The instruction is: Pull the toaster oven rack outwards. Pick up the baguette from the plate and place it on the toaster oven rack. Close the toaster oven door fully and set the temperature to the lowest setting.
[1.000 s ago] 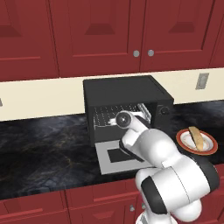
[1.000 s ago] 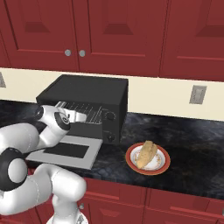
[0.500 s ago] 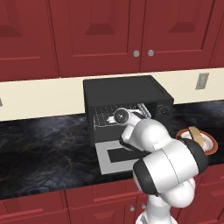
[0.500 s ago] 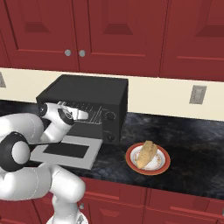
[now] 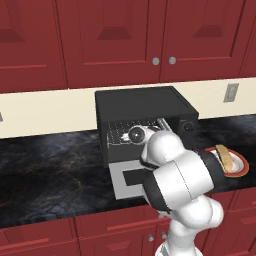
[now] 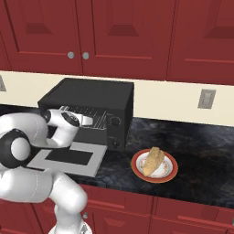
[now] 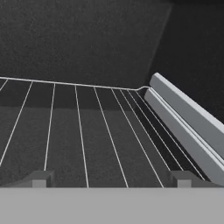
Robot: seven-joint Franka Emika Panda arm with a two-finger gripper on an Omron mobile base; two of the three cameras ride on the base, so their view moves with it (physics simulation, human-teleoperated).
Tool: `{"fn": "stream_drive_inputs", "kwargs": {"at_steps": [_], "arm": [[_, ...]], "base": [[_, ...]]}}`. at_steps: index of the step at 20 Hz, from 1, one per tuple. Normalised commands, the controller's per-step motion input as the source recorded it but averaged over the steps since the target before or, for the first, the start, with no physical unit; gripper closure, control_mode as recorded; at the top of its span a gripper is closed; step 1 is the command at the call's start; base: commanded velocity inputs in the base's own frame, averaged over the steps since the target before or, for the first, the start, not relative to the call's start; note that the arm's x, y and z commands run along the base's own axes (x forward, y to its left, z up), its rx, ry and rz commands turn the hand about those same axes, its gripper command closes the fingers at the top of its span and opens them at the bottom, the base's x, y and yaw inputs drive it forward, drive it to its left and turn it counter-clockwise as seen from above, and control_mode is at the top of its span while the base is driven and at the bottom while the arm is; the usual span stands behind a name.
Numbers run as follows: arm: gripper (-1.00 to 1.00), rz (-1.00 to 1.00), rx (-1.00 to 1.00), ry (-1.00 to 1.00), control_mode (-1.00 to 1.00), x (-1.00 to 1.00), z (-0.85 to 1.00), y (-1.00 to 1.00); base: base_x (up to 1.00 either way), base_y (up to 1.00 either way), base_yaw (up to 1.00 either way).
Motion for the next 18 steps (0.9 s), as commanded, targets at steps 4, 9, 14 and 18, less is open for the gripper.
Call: {"fn": "stream_drive_inputs", "kwargs": {"at_steps": [4,9,14,18], "arm": [[-1.0,0.0,0.0,-0.04,-1.0,0.15,-0.03,0.0],[-1.0,0.0,0.01,0.0,-1.0,0.18,-0.09,0.0],[-1.0,0.02,0.02,0.0,-1.0,0.25,-0.08,0.0],[-1.0,0.02,0.01,0.0,-1.0,0.23,-0.1,0.0]], "base": [[0.0,0.0,0.0],[0.0,0.0,0.0],[0.0,0.0,0.0],[0.0,0.0,0.0]]}}
